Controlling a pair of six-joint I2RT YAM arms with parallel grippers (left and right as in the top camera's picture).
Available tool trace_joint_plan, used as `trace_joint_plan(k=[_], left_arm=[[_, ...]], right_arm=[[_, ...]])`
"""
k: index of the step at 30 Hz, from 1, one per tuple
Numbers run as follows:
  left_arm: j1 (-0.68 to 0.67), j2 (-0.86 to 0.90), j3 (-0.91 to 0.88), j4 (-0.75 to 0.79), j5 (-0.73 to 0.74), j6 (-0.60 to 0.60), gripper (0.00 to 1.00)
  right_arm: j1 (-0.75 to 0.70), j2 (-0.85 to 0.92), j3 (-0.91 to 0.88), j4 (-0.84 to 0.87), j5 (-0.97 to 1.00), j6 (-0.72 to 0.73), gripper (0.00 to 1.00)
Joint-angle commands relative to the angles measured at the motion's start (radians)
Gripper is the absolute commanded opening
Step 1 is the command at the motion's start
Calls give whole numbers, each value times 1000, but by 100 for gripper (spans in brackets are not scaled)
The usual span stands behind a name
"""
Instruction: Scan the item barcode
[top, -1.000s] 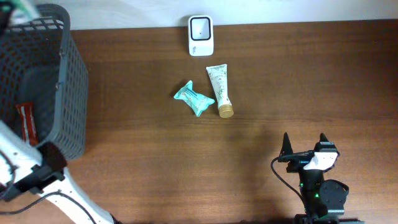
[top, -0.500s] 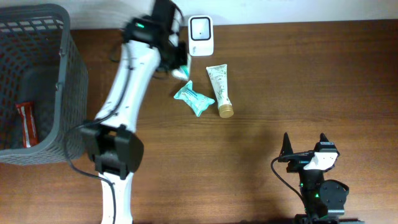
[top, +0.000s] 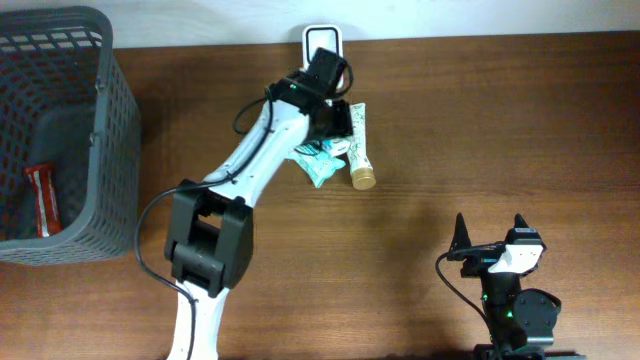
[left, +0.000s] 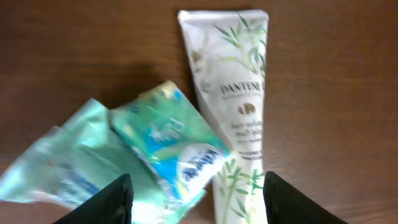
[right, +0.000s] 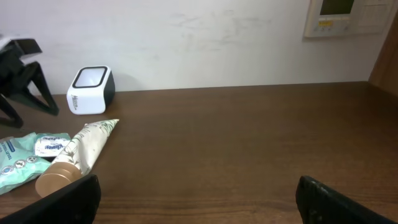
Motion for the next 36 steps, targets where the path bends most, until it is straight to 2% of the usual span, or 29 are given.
trace_joint_plan(k=[1,4,5,7,9,11,13,15,16,17,19,21,24,27,29,30,36], left_arm=[[126,-167,141,-24,-19,129,65],[336,-329,259,-27,-72,246,77],[382,-356,274,-27,-99,255,77],[573,-445,317,-19,-120,373,74],[697,-481,320,1,-136,494,75],[820,-478,318,-45,-246,561,74],[882,-459,313,-130,-323,584,72],[953,-424,251,-188,-333,595,58],[970,-411,214,-189,-333,609,59],[992,-386,147,-188,-371,648,65],[1009,-343,32,-187,-559,647,69],[1025,-323,-57,-169,-629,648,71],[1067,-287,-206,-114,-611,705,72],[1103,-253,-242,-103,-432,745,71],[1111,-235,-242,-89,-320,818,68],[1111,-225,-242,-85,-304,849,68],[1117,-138,-243,-51,-292,849,70]], right_arm=[[-3,-6,-8,-2,9,-7,99],[-3,-6,-8,-2,9,-7,99],[-3,-6,-8,-2,9,-7,99],[-3,-6,-8,-2,9,-7,98],[-3,-6,-8,-2,9,-7,98],[-3,-6,-8,-2,9,-7,99],[-3,-6,-8,-2,9,-7,99],[-3,-6,-8,-2,9,-7,99],[-3,-6,-8,-2,9,-7,98],[-3,-6,-8,-2,9,-7,99],[-3,-6,-8,-2,9,-7,98],[-3,-6,-8,-2,9,-7,99],[-3,-6,-8,-2,9,-7,99],[-3,-6,-8,-2,9,-7,99],[-3,-6,-8,-2,9,-7,99],[-3,-6,-8,-2,9,-7,99],[-3,-6,-8,-2,9,-7,99]])
